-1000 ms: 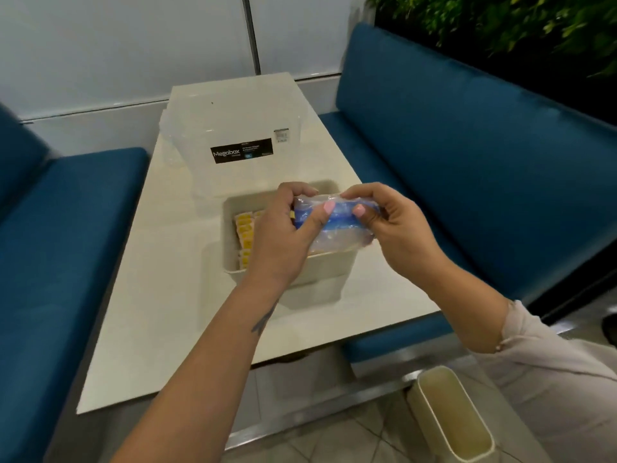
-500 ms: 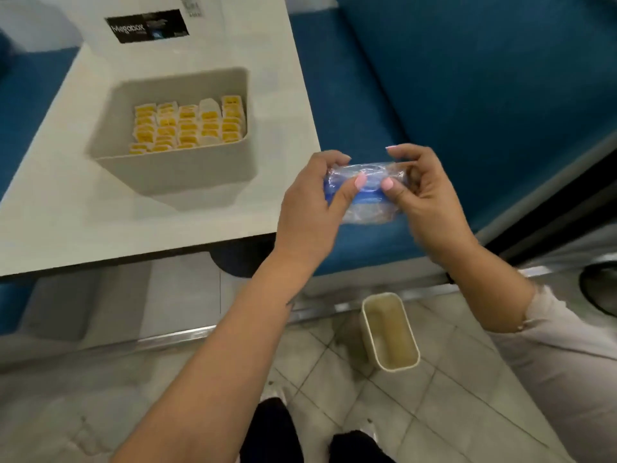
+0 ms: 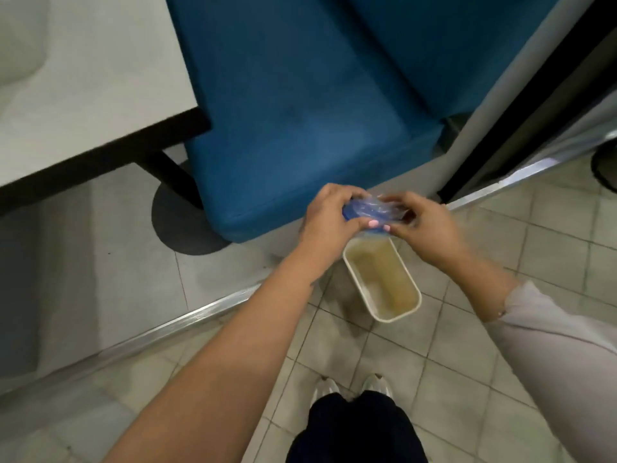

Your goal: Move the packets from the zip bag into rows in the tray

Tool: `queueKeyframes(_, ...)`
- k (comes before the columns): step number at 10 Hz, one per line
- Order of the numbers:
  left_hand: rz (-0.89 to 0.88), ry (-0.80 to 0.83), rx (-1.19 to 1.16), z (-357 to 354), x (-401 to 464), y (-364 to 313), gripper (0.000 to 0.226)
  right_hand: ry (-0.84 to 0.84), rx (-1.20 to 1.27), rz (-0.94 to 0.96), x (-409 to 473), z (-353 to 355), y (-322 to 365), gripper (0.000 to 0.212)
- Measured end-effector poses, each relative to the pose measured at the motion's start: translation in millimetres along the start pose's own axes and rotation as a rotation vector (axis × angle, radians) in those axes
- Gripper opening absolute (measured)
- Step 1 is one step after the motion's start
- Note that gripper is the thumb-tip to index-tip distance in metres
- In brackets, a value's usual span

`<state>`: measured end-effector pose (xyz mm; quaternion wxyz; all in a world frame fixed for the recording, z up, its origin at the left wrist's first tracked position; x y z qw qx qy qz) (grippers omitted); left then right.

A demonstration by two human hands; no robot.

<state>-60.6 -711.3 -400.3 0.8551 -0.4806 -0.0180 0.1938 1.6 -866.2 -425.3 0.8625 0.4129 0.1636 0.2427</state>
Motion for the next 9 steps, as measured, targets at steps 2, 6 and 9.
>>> queueKeyframes(2, -0.017, 0.264, 0.349, -88.6, 27.6, 90.0, 0.043, 0.101, -0.252, -0.143, -24.4, -60.4, -102.5, 0.051)
queueKeyframes(6, 0.139, 0.547, 0.55, -208.6, 49.4, 225.9, 0.047, 0.29, -0.469, -0.33, -21.4, -181.3, -244.3, 0.055)
queueKeyframes(9, 0.187, 0.473, 0.469, -208.3, 49.6, 256.0, 0.049, 0.389, -0.463, -0.476, -17.3, -204.9, -271.2, 0.045)
Point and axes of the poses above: each hand's wrist, its own x-axis towards the middle knuckle, its own z-axis out of the back of the hand, y = z × x, the point moved 3 cm from there along x, towards the middle knuckle, and after that the axes turned 5 degrees about z, right-handed, at the moved point
